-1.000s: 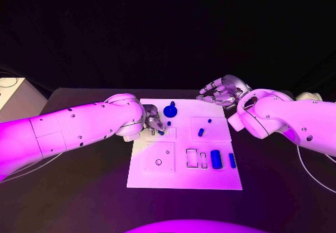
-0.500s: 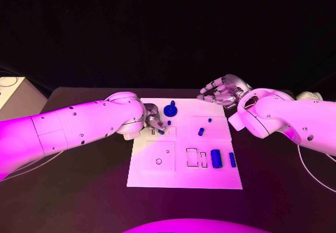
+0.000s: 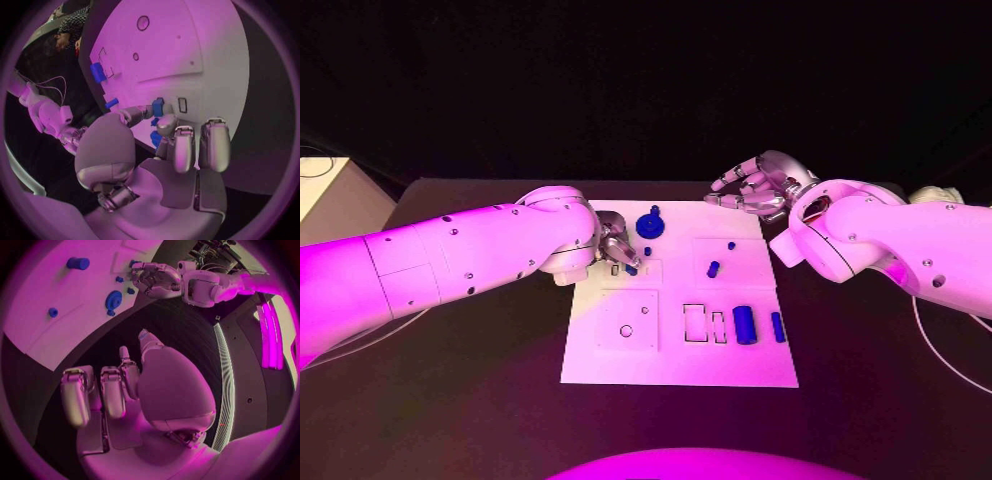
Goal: Assemble the parts on the task board
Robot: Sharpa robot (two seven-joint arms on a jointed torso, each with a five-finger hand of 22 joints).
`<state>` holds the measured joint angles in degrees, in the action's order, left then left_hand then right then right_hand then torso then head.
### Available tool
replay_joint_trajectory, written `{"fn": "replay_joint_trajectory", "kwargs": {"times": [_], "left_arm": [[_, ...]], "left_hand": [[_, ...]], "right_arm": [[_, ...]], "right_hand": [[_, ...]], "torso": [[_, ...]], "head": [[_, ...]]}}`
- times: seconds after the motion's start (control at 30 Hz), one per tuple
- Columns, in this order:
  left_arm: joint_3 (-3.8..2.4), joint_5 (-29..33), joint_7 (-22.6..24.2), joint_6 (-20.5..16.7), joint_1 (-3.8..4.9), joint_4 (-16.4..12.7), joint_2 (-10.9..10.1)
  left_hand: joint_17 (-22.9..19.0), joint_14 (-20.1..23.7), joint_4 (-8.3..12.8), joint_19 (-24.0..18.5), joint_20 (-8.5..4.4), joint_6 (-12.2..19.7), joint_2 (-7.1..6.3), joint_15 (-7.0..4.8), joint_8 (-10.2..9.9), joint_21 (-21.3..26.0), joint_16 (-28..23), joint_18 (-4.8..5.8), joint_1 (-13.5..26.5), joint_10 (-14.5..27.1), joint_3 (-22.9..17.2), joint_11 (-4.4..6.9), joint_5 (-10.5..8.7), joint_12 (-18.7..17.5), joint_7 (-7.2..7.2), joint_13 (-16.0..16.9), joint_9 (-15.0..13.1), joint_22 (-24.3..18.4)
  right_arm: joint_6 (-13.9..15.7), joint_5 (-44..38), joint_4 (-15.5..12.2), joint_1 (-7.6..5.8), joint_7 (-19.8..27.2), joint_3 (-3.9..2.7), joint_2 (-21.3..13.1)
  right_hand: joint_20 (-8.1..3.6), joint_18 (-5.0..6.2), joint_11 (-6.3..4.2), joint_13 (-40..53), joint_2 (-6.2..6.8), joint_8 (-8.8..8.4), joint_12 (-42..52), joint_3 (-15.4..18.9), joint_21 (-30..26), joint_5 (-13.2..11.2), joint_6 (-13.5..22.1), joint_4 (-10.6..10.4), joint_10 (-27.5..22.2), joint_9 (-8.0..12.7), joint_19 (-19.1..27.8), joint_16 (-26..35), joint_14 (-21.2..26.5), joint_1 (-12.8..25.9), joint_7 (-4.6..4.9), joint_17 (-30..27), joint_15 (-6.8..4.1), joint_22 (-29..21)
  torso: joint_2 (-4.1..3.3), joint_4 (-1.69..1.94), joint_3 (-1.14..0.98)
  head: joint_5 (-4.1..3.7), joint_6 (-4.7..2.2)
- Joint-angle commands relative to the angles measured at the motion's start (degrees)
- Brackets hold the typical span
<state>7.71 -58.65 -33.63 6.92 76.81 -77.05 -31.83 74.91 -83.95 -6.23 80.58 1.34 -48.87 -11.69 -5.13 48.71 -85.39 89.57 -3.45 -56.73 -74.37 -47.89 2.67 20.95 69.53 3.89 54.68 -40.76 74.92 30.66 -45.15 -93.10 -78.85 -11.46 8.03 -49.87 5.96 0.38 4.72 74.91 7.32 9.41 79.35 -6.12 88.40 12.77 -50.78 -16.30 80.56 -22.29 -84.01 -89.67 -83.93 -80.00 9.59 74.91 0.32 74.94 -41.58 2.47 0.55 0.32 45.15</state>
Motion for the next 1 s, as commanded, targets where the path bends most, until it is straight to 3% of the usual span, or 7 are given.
{"fn": "replay_joint_trajectory", "kwargs": {"times": [0.03, 1.0], "left_arm": [[0.75, 0.5, -1.2, 4.4, -0.89, -0.1, 0.1], [0.90, -0.6, -1.2, 4.6, -0.90, 0.7, 0.7]], "left_hand": [[14.9, -6.0, 5.0, 0.5, 0.04, -3.4, 0.42, -0.54, 0.3, -0.3, 0.3, 0.64, 0.4, -0.8, -4.5, 0.21, -0.34, 0.3, -3.05, 0.1, -8.5, 2.8], [15.0, -6.0, 1.9, 0.6, -0.36, -4.4, 0.38, -0.93, -0.2, -0.1, 0.4, 0.66, 2.8, -0.8, 2.6, 0.62, -1.10, 0.3, -3.59, 0.2, -8.3, 2.8]], "right_arm": [[-0.6, -0.6, -0.1, 0.03, 0.2, -0.01, -0.1], [-0.6, -0.6, -0.1, 0.02, 0.3, -0.01, -0.2]], "right_hand": [[0.46, 0.12, 0.03, 5.5, -0.11, 0.39, -0.2, -0.1, -0.3, 0.3, 0.1, -0.2, -0.3, 0.0, -5.0, -0.2, -6.0, 0.5, -0.06, 14.8, 0.19, 13.8], [0.45, 0.13, 0.03, 5.5, -0.12, 0.41, -0.2, -0.1, -0.3, 0.2, 0.1, -0.2, -0.3, 0.0, -5.0, -0.2, -6.0, 0.9, -0.06, 14.7, 0.18, 13.8]], "torso": [[0.06, 0.01, 0.00], [0.00, 0.02, -0.03]], "head": [[-0.03, 0.09], [-0.35, 0.02]]}}
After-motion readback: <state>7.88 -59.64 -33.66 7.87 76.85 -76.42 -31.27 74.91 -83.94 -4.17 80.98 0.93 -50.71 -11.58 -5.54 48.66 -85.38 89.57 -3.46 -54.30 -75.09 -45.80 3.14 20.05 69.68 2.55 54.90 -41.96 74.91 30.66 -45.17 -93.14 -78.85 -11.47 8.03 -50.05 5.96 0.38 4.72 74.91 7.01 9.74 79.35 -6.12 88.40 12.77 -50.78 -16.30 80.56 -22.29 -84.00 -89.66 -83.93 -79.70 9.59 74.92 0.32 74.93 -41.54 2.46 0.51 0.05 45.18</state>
